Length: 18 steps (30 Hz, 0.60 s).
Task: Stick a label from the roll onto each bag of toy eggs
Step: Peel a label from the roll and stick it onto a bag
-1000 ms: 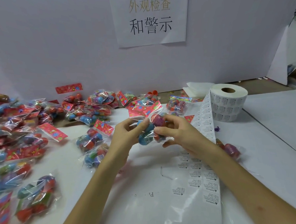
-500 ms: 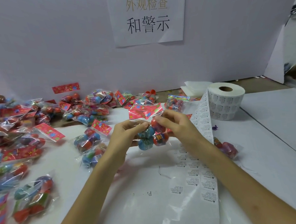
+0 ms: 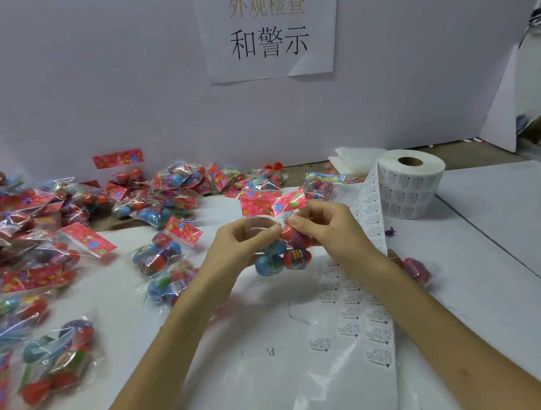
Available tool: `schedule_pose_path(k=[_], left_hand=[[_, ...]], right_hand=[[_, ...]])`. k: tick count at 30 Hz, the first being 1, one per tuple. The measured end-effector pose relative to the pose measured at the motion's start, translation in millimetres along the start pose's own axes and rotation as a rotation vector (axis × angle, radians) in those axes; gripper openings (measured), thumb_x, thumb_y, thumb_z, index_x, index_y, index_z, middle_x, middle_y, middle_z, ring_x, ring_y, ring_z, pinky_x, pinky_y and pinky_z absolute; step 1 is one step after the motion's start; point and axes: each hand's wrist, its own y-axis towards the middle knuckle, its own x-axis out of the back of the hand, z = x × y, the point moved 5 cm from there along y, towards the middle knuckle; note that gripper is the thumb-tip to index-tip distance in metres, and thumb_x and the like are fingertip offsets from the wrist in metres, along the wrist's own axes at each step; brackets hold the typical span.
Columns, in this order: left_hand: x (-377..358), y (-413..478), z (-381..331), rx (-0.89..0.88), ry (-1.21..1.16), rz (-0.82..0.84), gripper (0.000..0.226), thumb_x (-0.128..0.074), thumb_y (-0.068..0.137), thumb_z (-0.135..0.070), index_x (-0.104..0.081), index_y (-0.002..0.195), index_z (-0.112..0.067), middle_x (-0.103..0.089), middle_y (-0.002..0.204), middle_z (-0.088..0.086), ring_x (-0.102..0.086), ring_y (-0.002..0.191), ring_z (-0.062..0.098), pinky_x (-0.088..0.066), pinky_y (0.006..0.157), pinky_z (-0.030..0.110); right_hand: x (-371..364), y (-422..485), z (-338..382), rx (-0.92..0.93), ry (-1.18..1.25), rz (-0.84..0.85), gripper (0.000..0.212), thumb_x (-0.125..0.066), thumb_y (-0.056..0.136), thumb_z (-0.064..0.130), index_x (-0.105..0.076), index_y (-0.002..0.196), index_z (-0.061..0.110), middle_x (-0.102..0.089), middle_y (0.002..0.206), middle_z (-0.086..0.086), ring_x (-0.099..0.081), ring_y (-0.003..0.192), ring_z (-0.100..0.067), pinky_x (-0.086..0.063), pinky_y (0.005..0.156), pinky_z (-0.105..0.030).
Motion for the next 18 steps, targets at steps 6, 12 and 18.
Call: schedule_pose_path(k=[6,12,18], left_hand=[[-3.7,0.0,2.6,0.015,-0.002,0.054,0.035,-0.082,0.078,-0.03,-0.074,0.11,-0.018,-0.079,0.104,0.006,-0.076,0.101,0.024,-0.061,0.091,0.039],[1.4,0.8,2.7,-0.008,0.002,0.01,0.023,-0.081,0.084,-0.021,-0.073,0.106,-0.018,-0.08,0.096,0.003,-0.077,0.093,0.022,-0.063,0.082,0.038],[4.6,-0.1,-0.4,-0.033,0.014,-0.017,0.025,-0.08,0.086,-0.02,-0.073,0.11,-0.016,-0.08,0.102,0.003,-0.077,0.094,0.02,-0.064,0.08,0.036]], right_hand=[[0.6,1.9,0.3,0.024,-0.033,0.003,0.003,-0.072,0.092,0.011,-0.073,0.09,0.011,-0.073,0.091,-0.018,-0.073,0.086,-0.026,-0.063,0.078,-0.037],[-1.6,2.0,0.8,0.042,-0.031,0.021,0.006,-0.071,0.094,0.017,-0.076,0.093,0.014,-0.074,0.088,-0.009,-0.071,0.079,-0.013,-0.06,0.069,-0.025],[-6.4,0.1,-2.1,-0.021,-0.031,0.128,0.01,-0.072,0.092,0.027,-0.074,0.09,0.018,-0.073,0.077,0.009,-0.071,0.075,-0.004,-0.057,0.065,-0.021]])
